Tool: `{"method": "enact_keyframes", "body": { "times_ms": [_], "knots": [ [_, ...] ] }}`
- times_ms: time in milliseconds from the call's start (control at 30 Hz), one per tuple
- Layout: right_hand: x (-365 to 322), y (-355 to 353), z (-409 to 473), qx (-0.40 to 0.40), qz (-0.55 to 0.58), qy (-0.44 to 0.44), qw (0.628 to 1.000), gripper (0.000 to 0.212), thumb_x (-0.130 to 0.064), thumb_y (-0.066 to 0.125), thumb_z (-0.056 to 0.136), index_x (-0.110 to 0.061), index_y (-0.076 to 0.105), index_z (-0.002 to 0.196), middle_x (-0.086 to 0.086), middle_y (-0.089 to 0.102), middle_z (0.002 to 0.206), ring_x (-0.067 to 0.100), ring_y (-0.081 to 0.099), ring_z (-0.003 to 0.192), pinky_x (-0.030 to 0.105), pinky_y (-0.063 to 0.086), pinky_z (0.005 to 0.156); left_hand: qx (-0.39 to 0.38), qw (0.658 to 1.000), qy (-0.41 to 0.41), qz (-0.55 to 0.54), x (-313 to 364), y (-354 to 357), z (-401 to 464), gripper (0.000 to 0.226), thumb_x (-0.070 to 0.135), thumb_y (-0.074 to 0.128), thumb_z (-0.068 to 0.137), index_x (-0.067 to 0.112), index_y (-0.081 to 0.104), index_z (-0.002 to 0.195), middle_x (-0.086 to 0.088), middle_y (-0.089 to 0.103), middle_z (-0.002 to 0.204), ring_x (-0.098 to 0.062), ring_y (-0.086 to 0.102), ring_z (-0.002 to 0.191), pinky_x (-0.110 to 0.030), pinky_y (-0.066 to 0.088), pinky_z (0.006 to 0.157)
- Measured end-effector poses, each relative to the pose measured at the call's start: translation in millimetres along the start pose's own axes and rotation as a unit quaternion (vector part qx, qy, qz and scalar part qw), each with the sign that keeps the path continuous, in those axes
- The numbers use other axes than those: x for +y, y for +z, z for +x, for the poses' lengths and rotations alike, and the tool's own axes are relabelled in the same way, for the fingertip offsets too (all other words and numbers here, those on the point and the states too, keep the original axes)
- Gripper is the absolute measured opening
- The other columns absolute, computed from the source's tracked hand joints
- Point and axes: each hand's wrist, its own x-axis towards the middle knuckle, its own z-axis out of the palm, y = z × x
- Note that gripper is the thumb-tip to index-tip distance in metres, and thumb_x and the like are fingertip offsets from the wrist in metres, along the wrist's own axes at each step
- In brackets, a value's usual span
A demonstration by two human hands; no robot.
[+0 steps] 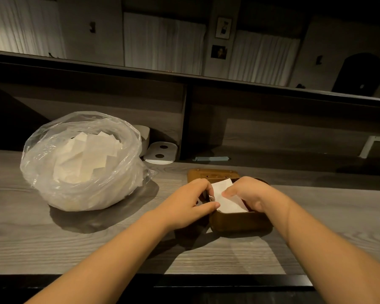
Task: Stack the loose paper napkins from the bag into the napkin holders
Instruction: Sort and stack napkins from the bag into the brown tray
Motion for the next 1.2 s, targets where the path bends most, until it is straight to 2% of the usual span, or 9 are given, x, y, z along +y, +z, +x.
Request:
{"method": "enact_keyframes", "body": {
  "times_ms": [200,333,467,633,733,833,1000,1133,1200],
  "knots": [
    [0,-8,1,-0.048,0.111,0.026,0.992,0.066,-0.029,0.066,0.092,-0.014,0.035,0.149,0.013,0.048,0.141,0.034,0.047,0.128,0.047,0.041,0.108,-0.007,1.000,-0.008,0.004,2,-2,-1,0.028,0.041,0.059,0.095,0.026,0.050,0.116,0.010,0.052,0.120,-0.007,0.054,0.105,-0.031,0.053,0.091],
    [1,-19,-4,-0.123,0.174,0.056,0.975,0.075,-0.039,0.052,0.098,-0.007,0.016,0.156,0.016,0.024,0.160,0.038,0.022,0.146,0.050,0.023,0.117,-0.011,1.000,-0.011,0.008,3,-2,0,0.029,0.040,0.058,0.096,0.027,0.049,0.120,0.010,0.051,0.123,-0.007,0.054,0.107,-0.028,0.053,0.091],
    [-7,-11,-15,-0.169,0.185,0.045,0.967,0.077,-0.043,0.047,0.100,-0.008,0.007,0.156,0.015,0.014,0.163,0.036,0.015,0.149,0.048,0.021,0.117,-0.016,1.000,-0.016,0.003,2,-2,1,0.028,0.040,0.059,0.095,0.029,0.049,0.119,0.012,0.050,0.121,-0.006,0.054,0.105,-0.025,0.052,0.089],
    [-20,-10,-29,-0.096,0.151,0.016,0.984,0.069,-0.039,0.052,0.099,-0.013,0.021,0.154,0.015,0.033,0.155,0.037,0.033,0.141,0.049,0.031,0.112,-0.022,0.999,-0.022,0.029,6,-8,-1,0.043,0.042,0.058,0.096,0.028,0.044,0.134,0.009,0.045,0.137,-0.005,0.051,0.112,-0.021,0.048,0.091],
    [-30,-2,-42,0.040,0.022,-0.099,0.994,0.033,-0.035,0.054,0.099,-0.014,0.052,0.124,0.005,0.058,0.107,0.019,0.055,0.097,0.033,0.047,0.084,0.039,0.999,-0.018,0.023,16,-19,-2,0.043,0.038,0.053,0.099,0.026,0.042,0.139,0.007,0.046,0.137,-0.003,0.052,0.104,-0.016,0.044,0.084],
    [-47,12,-56,0.107,-0.023,-0.248,0.963,0.007,-0.027,0.056,0.098,-0.020,0.055,0.101,-0.002,0.057,0.089,0.010,0.054,0.079,0.025,0.045,0.068,0.117,0.993,-0.023,0.022,26,-36,-2,0.036,0.027,0.051,0.101,0.023,0.044,0.136,0.006,0.049,0.129,-0.003,0.051,0.094,-0.015,0.040,0.078],
    [-89,48,-74,0.093,0.002,-0.327,0.941,0.015,-0.019,0.055,0.097,-0.020,0.057,0.082,0.000,0.059,0.081,0.013,0.057,0.075,0.028,0.049,0.071,0.138,0.988,-0.069,0.006,24,-82,-17,0.028,0.016,0.056,0.095,0.023,0.046,0.120,0.003,0.056,0.113,-0.009,0.057,0.090,-0.020,0.049,0.072],
    [-122,75,-80,0.062,0.004,-0.359,0.931,0.011,-0.016,0.058,0.094,-0.011,0.062,0.084,0.008,0.063,0.081,0.019,0.059,0.076,0.038,0.053,0.075,0.130,0.984,-0.118,0.033,14,-117,-45,0.031,0.015,0.056,0.093,0.020,0.046,0.122,-0.001,0.059,0.112,-0.016,0.061,0.093,-0.039,0.055,0.086],
    [-143,87,-79,0.060,-0.005,-0.388,0.920,0.011,-0.015,0.059,0.091,-0.006,0.064,0.089,0.014,0.066,0.086,0.023,0.060,0.077,0.043,0.053,0.076,0.164,0.977,-0.125,0.059,3,-136,-60,0.032,0.013,0.053,0.094,0.022,0.050,0.125,0.003,0.060,0.119,-0.013,0.060,0.095,-0.035,0.054,0.088]
  ]
}}
